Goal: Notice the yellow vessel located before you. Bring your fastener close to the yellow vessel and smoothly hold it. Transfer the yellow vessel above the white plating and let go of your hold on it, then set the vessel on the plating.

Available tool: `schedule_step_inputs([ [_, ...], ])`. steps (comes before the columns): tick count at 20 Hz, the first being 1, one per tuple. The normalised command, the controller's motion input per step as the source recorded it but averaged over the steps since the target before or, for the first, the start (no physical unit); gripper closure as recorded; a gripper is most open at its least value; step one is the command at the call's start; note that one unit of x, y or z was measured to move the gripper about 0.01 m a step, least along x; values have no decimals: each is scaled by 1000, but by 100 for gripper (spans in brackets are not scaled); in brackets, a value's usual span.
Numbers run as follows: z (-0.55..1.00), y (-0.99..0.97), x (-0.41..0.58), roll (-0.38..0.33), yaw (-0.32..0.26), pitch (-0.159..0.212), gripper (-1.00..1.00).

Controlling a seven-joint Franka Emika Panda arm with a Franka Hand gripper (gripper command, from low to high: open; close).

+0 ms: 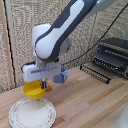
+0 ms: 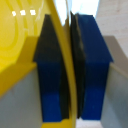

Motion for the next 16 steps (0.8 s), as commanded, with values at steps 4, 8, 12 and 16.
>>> schedule_step_inputs([
  [4, -506, 321, -4, -54, 74, 0, 100],
  [8, -422, 271, 0, -31, 79, 0, 100],
  [12, -320, 196, 0, -3, 81, 1, 100],
  [16, -132, 114, 3, 3, 83, 0, -100],
])
